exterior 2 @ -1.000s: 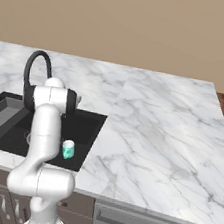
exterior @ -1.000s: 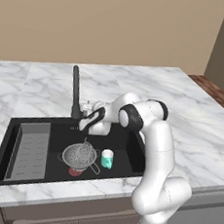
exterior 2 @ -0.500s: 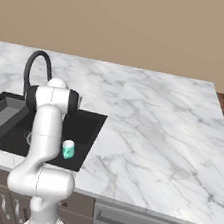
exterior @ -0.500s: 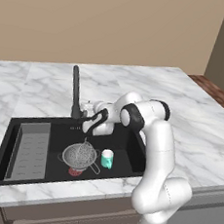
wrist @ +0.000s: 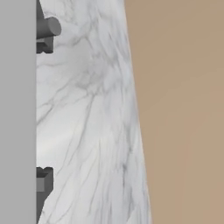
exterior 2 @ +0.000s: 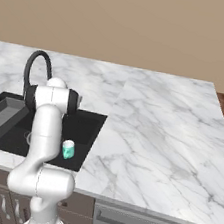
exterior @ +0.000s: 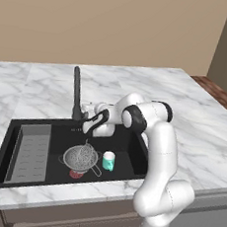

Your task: Pick the strainer and colander and place them in the sink. Then turn on the water.

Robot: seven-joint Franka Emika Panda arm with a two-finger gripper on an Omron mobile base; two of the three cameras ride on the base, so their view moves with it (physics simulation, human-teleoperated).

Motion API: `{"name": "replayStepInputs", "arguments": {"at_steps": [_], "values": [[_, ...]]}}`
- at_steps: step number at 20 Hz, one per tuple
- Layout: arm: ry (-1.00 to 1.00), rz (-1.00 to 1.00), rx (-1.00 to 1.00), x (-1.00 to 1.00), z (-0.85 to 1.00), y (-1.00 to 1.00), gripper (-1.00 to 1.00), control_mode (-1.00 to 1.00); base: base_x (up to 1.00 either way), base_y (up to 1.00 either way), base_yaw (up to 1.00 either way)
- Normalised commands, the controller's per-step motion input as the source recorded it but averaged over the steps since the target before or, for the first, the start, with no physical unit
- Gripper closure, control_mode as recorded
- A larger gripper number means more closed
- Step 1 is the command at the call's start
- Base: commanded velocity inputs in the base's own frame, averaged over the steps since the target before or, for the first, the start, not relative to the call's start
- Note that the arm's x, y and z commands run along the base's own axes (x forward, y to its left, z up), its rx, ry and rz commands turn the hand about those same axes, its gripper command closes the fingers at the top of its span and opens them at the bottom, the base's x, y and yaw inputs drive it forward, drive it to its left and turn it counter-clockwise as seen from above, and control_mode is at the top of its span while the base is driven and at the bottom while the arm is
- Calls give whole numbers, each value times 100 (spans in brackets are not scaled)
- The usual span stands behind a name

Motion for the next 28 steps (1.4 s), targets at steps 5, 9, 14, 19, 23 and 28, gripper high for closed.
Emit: {"name": "replayStepInputs", "arguments": {"at_steps": [5,9,14,19,23,28], "values": [[-17,0,0,0,0,-100,-100,-100,0,0,0],[-17,0,1,0,0,-100,-100,-100,0,0,0],[-19,0,2,0,0,-100,-100,-100,0,0,0],[-20,0,0,0,0,-100,-100,-100,0,0,0],[-18,0,0,0,0,-100,-100,-100,0,0,0],[-22,0,0,-5,1,-100,-100,-100,0,0,0]]}}
